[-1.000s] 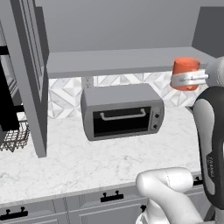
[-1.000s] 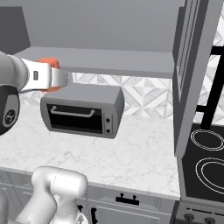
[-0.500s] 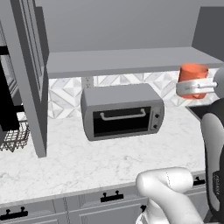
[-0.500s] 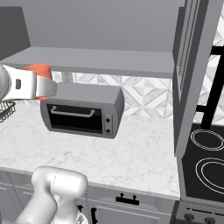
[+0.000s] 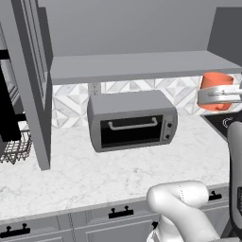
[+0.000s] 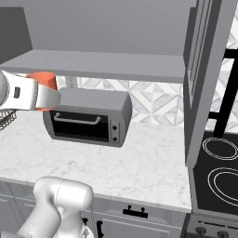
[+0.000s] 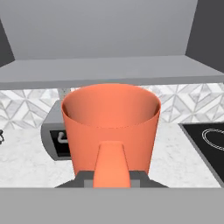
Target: Gather all objects into one cabinet and sort the glasses and bowls to opposite sides.
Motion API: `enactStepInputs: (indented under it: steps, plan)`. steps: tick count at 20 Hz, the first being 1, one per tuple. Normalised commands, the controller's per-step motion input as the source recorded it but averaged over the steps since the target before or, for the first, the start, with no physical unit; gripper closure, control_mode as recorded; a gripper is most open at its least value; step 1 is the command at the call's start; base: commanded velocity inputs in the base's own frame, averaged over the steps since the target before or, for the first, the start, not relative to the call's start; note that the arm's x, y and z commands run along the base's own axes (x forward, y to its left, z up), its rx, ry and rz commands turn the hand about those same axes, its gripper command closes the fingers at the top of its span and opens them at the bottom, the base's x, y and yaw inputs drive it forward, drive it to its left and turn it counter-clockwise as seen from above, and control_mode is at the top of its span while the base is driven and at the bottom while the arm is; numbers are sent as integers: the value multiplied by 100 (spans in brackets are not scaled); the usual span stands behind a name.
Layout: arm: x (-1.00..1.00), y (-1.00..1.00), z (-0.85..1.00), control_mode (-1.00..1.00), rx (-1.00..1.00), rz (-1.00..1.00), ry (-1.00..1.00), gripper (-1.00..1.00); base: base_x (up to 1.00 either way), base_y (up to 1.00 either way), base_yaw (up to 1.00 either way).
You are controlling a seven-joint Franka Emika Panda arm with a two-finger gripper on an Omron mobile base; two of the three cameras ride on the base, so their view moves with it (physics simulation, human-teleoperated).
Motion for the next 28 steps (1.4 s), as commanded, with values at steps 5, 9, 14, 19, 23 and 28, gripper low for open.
enactStepInputs:
  steps: [5,9,14,19,23,28]
  plan:
    - [0,3,-7,100,0,0,6,100,-2,0,0]
    - [0,0,0,100,0,0,0,100,-69,0,0]
    - [0,0,0,100,0,0,0,100,-100,13,0]
    - [0,0,0,100,0,0,0,100,-73,88,0]
    - [0,0,0,100,0,0,0,100,-42,100,0]
    - [0,0,0,100,0,0,0,100,-25,100,2]
